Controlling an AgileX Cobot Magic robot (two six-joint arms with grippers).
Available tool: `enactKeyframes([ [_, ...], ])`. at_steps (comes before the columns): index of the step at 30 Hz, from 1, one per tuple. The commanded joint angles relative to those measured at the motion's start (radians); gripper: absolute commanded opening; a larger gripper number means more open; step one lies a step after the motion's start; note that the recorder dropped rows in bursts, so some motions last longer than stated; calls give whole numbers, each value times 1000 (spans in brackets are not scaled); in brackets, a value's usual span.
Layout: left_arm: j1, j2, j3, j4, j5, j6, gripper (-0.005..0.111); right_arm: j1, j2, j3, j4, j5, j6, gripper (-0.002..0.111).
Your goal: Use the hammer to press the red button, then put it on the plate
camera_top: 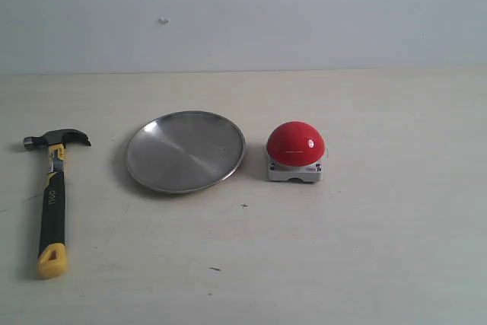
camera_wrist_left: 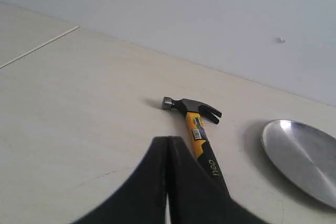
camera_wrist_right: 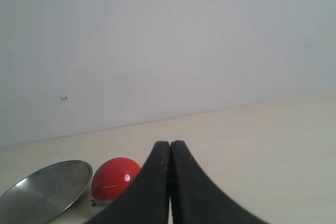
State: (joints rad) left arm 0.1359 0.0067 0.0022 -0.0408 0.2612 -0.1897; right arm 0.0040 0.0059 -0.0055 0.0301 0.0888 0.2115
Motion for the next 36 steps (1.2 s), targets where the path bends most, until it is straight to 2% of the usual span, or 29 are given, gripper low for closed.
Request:
enactKeyframes([
  [1,0,-7,-2,-15,-77,-33,0,-5,-6,5,-2,-10,-1,0],
  [5,0,-7,-2,-70,-148,-154,0,-5,-6,5,-2,-10,-1,0],
  [17,0,-7,-2,-79,-529,-174,0,-5,-6,5,-2,-10,-1,0],
  [20,0,-7,-2,-79,-554,-327,0,-5,-6,5,-2,-10,-1,0],
  [24,0,-7,-2,-77,-570,-368,0,-5,-6,5,-2,-10,-1,0],
  [28,2,4,-11,-79,-847,-338,0,-5,-6,5,-2,-10,-1,0],
  [31,4,118,-138,-82,-743,-299,0,-5,-6,5,-2,-10,-1,0],
  [36,4,450,-377,-66,-564,-199,0,-5,-6,5,-2,-10,-1,0],
])
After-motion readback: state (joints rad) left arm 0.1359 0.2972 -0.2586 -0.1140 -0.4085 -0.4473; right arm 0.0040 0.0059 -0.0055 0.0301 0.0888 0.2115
